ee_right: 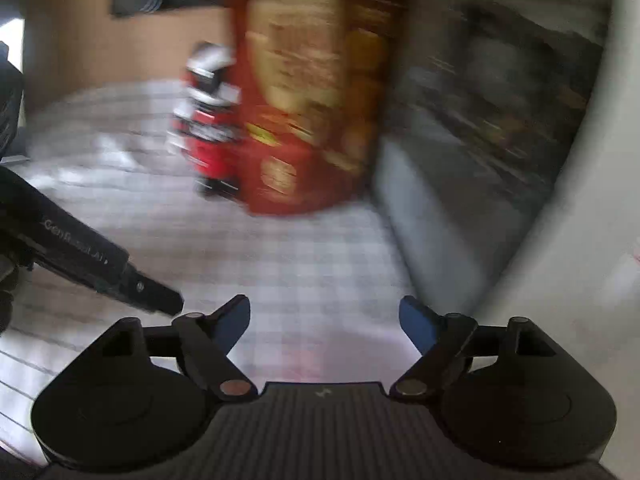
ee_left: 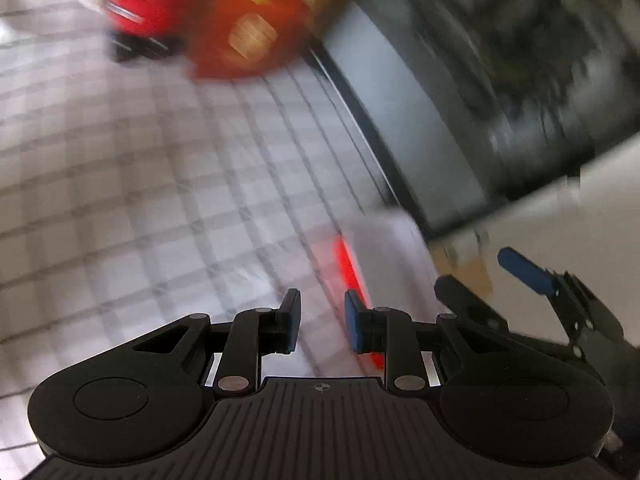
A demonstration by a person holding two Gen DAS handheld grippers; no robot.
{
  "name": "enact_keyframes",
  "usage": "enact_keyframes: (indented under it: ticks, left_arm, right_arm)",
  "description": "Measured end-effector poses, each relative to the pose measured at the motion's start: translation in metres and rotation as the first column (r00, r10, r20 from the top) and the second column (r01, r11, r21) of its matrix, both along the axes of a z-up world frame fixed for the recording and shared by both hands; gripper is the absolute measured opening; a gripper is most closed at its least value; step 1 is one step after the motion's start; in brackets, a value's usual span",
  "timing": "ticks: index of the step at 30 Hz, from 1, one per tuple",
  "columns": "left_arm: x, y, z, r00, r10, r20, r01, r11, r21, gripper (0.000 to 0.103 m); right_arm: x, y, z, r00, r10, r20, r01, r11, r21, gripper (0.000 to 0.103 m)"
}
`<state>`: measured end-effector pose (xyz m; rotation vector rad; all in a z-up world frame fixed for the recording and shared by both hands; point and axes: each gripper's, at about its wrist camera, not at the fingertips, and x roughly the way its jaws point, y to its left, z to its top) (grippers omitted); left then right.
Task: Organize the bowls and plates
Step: 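Open both tools and move them to the white-and-red foil tray, then grasp the foil tray rim with the left tool while the right tool grasps the opposite rim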
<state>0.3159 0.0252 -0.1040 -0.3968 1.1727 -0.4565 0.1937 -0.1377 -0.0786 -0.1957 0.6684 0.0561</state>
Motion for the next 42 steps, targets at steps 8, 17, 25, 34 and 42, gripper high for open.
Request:
enact_keyframes:
  ticks: [8,17,25,34,42]
  left_arm:
    - [0.015,-0.052,-0.036,0.993,-0.008,-0.121,0.009,1.000,0.010,0.027]
    - [0.026,-0.081,-0.059,0.992,-0.011,-0.129,0.014,1.000,0.024,0.032]
    - [0.024,-0.084,-0.053,0.998,-0.032,-0.059,0.037,0.996,0.084,0.035]
    - [0.023,-0.080,-0.058,0.997,-0.040,-0.062,0.048,0.991,0.121,0.033]
    - [0.003,-0.053,-0.037,0.998,-0.035,0.047,0.025,0.982,0.187,0.027]
  right_arm:
    - [0.024,-0.084,-0.034,0.955,-0.221,-0.197,0.258,0.948,0.187,0.082]
    - [0.052,-0.112,-0.079,0.907,-0.226,-0.356,0.340,0.890,0.302,0.053]
    - [0.036,-0.108,-0.082,0.912,-0.090,-0.401,0.265,0.875,0.406,0.044]
    - [0.048,-0.105,-0.081,0.930,-0.084,-0.357,0.233,0.886,0.400,0.044]
    - [0.045,-0.071,-0.073,0.931,0.025,-0.363,0.139,0.898,0.417,0.026]
